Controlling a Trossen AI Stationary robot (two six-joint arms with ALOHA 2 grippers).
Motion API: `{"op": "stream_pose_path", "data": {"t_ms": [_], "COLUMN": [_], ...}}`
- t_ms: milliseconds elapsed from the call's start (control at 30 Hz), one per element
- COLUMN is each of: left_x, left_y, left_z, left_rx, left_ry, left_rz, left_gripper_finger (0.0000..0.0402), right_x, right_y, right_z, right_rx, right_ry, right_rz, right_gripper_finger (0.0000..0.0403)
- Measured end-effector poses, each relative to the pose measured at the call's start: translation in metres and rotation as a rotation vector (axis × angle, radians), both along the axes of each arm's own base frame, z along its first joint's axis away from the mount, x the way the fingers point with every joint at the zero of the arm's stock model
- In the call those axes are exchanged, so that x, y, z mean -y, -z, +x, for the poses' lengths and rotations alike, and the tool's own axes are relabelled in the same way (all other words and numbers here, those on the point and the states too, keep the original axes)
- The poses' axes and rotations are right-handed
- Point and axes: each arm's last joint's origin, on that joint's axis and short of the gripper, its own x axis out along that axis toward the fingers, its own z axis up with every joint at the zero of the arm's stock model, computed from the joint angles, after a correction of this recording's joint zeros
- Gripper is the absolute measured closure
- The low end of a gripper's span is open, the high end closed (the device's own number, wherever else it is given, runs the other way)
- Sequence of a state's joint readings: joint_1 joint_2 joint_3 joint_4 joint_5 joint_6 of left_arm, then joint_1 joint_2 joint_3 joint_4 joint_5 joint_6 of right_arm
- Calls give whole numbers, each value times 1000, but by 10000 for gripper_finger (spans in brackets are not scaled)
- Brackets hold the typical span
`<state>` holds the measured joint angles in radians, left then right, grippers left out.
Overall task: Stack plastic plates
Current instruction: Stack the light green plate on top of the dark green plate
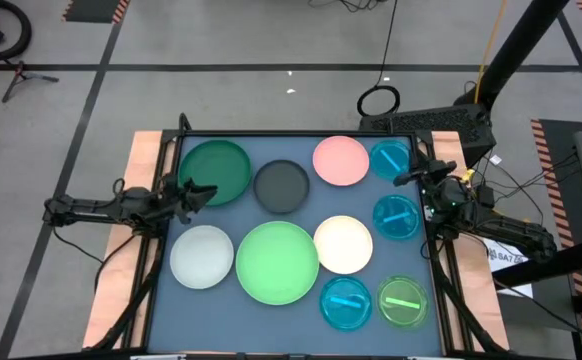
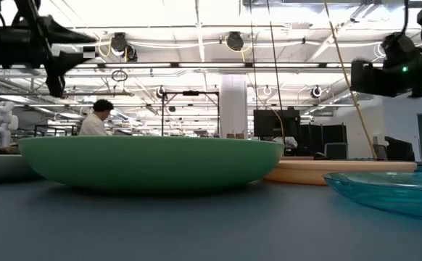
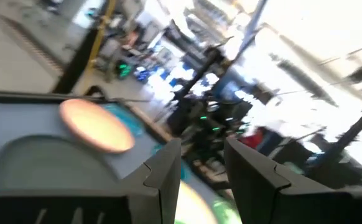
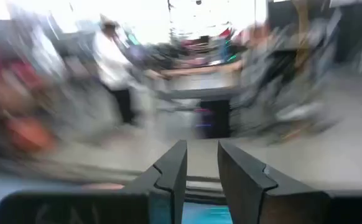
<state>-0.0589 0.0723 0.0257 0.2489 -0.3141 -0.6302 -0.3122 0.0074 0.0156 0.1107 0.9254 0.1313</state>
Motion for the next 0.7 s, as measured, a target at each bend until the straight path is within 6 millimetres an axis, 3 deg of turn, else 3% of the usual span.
{"op": "stream_pose_path", "data": {"t_ms": [67, 233, 300, 467, 700], "left_x": [2, 5, 6, 8, 16], "left_y": [-5, -21, -25, -33, -57], "left_z": [0, 0, 2, 15, 52], "left_rx": [44, 184, 217, 168, 46], "left_ry": [26, 28, 20, 26, 65], "left_rz": [14, 107, 135, 153, 176], "left_gripper_finger": [273, 273, 273, 273, 273], "right_x": [-2, -13, -18, -19, -19], "right_y": [-3, -25, -32, -30, -51], "right_z": [4, 14, 15, 23, 35], "right_rx": [219, 284, 315, 261, 172], "right_ry": [-185, -717, -851, -916, -932], "right_rz": [65, -123, -204, -182, -190], "right_gripper_finger": [316, 316, 316, 316, 316]}}
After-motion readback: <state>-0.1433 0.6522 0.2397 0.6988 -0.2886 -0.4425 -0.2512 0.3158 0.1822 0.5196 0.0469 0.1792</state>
